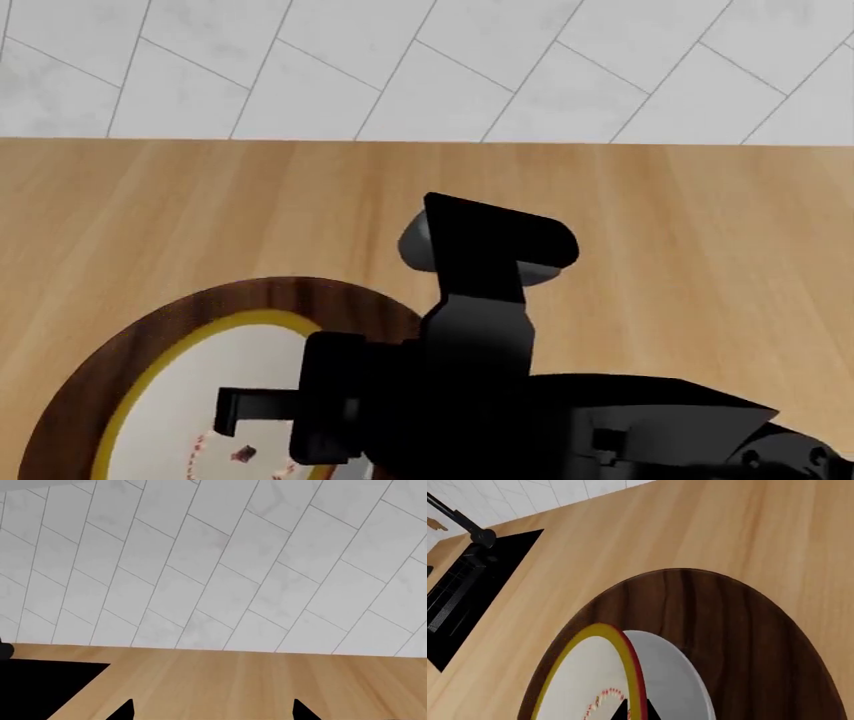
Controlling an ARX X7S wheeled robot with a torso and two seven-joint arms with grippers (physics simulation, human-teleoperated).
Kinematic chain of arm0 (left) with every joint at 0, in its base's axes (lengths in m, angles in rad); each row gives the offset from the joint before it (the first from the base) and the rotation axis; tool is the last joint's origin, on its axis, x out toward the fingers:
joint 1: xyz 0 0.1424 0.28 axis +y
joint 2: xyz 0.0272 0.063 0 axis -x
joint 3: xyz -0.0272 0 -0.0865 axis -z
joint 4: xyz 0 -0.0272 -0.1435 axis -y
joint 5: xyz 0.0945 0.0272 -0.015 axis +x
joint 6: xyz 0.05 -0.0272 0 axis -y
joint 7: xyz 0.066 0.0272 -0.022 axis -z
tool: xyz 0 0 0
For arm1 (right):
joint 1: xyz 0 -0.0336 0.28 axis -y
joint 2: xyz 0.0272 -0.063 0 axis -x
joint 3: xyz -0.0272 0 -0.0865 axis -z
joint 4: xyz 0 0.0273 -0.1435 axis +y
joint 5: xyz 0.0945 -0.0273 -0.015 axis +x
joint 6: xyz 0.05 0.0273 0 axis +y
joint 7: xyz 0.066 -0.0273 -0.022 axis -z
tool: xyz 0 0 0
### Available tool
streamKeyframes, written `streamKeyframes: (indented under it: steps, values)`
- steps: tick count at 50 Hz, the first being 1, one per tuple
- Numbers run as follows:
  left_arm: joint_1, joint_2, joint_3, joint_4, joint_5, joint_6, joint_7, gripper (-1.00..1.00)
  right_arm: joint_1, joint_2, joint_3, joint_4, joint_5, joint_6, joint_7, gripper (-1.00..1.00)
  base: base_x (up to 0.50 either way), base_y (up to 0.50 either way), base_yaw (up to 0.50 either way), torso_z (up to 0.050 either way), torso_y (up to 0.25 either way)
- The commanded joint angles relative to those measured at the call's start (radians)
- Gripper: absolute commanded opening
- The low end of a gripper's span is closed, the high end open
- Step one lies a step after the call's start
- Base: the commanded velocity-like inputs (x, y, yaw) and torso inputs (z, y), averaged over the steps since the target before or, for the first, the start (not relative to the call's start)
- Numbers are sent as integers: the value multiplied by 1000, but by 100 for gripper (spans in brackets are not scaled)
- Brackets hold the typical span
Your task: Stack the bowls from largest to smallest.
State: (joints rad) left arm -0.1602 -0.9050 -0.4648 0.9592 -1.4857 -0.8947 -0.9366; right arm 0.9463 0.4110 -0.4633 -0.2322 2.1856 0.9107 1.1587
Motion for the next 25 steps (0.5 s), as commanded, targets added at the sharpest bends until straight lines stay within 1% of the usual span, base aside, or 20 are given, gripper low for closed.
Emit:
streamKeyframes:
  steps: [1, 6, 11, 12, 25]
  values:
    - [-3, 21, -21, -2, 7, 7, 25, 100, -32, -13, 12, 31, -67, 3, -70, -100, 0, 0, 0, 0, 0]
    - [-4, 31, -7, -4, 28, 6, 36, 100, -25, -4, 17, 16, -60, -2, -58, -100, 0, 0, 0, 0, 0]
    - [4, 30, -17, -4, 33, 9, 44, 100, -39, 1, 9, 2, -71, 13, -78, -100, 0, 0, 0, 0, 0]
    - [5, 29, -18, -4, 32, 10, 43, 100, -43, 2, 6, -1, -70, 15, -80, 100, 0, 3, 0, 0, 0]
    - [-6, 19, -8, -2, 14, 13, 28, 100, -9, 8, 11, -20, -45, 1, -59, 100, 0, 0, 0, 0, 0]
